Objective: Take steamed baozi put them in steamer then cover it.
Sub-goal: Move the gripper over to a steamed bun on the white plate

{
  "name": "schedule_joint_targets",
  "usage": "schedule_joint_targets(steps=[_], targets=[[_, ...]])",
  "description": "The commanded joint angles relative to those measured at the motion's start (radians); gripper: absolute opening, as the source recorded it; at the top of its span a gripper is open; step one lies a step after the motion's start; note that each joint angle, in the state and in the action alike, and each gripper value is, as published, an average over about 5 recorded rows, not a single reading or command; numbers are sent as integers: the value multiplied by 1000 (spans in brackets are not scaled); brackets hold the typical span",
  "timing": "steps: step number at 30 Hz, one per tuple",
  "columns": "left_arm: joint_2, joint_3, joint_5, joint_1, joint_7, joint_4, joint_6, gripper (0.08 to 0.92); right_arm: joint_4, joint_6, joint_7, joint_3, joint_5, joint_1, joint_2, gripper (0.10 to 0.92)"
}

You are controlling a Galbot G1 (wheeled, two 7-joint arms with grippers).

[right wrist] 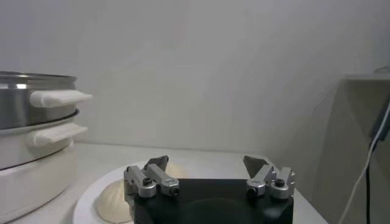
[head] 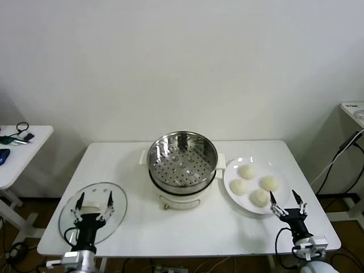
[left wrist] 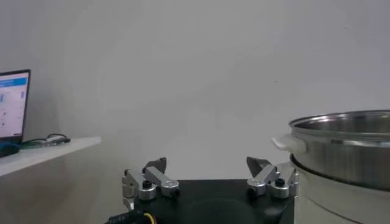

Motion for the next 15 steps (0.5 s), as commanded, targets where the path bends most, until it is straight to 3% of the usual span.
schedule_joint_targets(steps=[1, 8, 15], targets=[[0, 1, 1, -4, -2, -1, 5, 823, -3, 1, -8, 2, 15, 12, 0, 823], [8, 3, 0, 10, -3, -3, 4, 823, -48, -195, -157, -11, -148, 162, -208, 823], [17, 12, -1, 28, -2, -9, -3, 823, -153, -290, -456, -141, -247, 365, -479, 823]])
